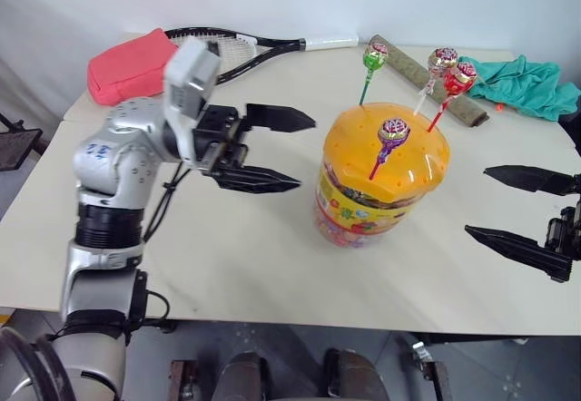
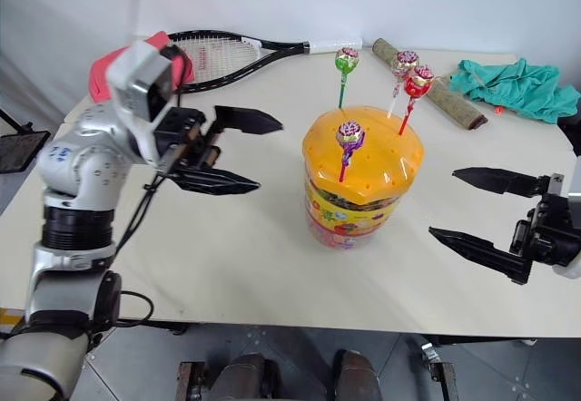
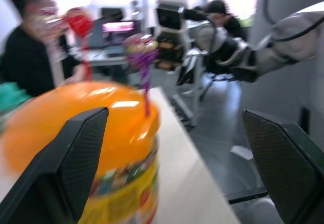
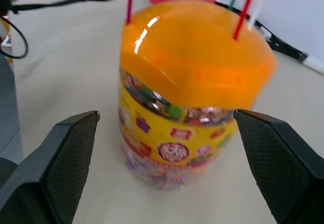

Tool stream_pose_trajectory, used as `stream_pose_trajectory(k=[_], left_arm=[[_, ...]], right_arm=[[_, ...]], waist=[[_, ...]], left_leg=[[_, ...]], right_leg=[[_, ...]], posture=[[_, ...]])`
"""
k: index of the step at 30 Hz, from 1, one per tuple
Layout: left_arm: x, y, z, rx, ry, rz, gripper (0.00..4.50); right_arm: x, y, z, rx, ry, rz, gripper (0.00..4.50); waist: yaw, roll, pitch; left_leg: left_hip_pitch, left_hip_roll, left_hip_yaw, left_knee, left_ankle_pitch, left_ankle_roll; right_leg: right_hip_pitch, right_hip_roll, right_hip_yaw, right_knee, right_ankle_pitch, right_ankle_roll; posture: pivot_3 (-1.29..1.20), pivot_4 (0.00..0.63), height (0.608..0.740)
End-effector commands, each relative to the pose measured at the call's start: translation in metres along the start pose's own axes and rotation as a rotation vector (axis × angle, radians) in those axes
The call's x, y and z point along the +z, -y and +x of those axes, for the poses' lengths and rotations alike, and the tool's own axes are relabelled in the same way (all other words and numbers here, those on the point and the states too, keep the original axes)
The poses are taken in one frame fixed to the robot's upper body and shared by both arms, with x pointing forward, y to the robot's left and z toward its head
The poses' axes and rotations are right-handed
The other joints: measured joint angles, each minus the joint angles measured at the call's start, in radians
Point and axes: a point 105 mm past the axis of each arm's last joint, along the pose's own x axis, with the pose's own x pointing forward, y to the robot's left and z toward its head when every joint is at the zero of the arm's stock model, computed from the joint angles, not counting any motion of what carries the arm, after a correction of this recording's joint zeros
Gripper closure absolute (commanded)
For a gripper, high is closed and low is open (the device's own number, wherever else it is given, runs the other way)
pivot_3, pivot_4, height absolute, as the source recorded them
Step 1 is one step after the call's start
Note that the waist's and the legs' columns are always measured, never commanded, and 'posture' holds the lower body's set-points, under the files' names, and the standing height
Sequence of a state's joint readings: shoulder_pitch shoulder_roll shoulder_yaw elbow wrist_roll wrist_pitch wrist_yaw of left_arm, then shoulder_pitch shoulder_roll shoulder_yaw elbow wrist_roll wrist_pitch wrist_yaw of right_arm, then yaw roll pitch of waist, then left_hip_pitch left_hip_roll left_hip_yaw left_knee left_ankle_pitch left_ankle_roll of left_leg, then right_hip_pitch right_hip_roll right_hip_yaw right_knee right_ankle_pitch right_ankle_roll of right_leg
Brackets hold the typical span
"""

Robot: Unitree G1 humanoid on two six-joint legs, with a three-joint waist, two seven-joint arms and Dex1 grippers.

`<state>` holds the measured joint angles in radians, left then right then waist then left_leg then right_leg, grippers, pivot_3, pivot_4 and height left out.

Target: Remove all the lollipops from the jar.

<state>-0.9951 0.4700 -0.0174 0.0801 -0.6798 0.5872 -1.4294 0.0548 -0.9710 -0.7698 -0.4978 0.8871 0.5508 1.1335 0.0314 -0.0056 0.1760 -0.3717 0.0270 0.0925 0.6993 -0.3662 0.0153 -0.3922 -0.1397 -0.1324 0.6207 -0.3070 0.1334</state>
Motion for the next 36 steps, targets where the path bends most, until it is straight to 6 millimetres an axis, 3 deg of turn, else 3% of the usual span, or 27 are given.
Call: stream_pose_trajectory(k=[1, 10, 15, 18, 22, 31, 36], left_arm=[[0.002, -0.005, 0.017, -0.075, 0.017, 0.035, 0.0], [-0.025, -0.027, 0.044, -0.123, -0.089, -0.021, 0.0], [-0.021, -0.032, 0.054, -0.14, -0.049, -0.037, 0.0], [-0.017, -0.036, 0.059, -0.138, -0.025, -0.041, 0.58], [-0.016, -0.035, 0.063, -0.157, -0.017, -0.041, 1.82], [-0.001, -0.036, 0.068, -0.149, 0.046, -0.03, 4.46], [0.028, -0.039, 0.062, -0.129, 0.138, -0.014, 4.49]], right_arm=[[0.011, 0.0, -0.002, -0.044, 0.012, -0.05, 0.05], [0.013, -0.008, -0.012, -0.144, 0.026, -0.064, 0.05], [0.02, -0.016, -0.013, -0.15, 0.069, -0.069, 0.05], [0.026, -0.023, -0.012, -0.131, 0.098, -0.069, 0.0], [0.029, -0.031, -0.011, -0.096, 0.108, -0.068, 0.0], [0.026, -0.023, -0.013, -0.135, 0.082, -0.082, 0.0], [0.029, -0.02, -0.014, -0.119, 0.081, -0.089, 0.0]], waist=[[0.002, 0.0, 0.0], [0.013, 0.0, 0.0], [0.026, -0.001, 0.0], [0.027, -0.001, 0.0], [0.02, -0.001, 0.0], [0.02, -0.001, 0.0], [0.02, -0.001, 0.001]], left_leg=[[0.0, 0.0, 0.0, 0.0, 0.0, 0.0], [0.0, 0.0, 0.001, 0.0, 0.0, 0.001], [0.0, -0.001, 0.001, 0.001, -0.001, 0.001], [0.0, -0.001, 0.0, 0.002, -0.001, 0.002], [0.0, -0.001, 0.0, 0.002, -0.001, 0.002], [0.0, -0.001, 0.0, 0.002, -0.001, 0.002], [0.0, -0.001, 0.0, 0.002, -0.001, 0.002]], right_leg=[[0.0, 0.0, 0.0, 0.0, 0.0, 0.0], [0.0, 0.0, 0.0, 0.0, 0.0, 0.0], [0.001, 0.0, 0.001, 0.0, 0.0, 0.001], [0.001, -0.001, 0.001, 0.0, 0.001, 0.001], [0.001, 0.0, 0.001, -0.001, 0.001, 0.001], [0.0, 0.0, 0.001, -0.001, 0.001, 0.001], [0.0, 0.0, 0.001, -0.001, 0.001, 0.001]], posture=[[0.0, 0.15, 0.74], [0.0, 0.15, 0.74], [0.0, 0.15, 0.74], [0.0, 0.15, 0.74], [0.0, 0.15, 0.74], [0.0, 0.15, 0.74], [0.0, 0.15, 0.74]])
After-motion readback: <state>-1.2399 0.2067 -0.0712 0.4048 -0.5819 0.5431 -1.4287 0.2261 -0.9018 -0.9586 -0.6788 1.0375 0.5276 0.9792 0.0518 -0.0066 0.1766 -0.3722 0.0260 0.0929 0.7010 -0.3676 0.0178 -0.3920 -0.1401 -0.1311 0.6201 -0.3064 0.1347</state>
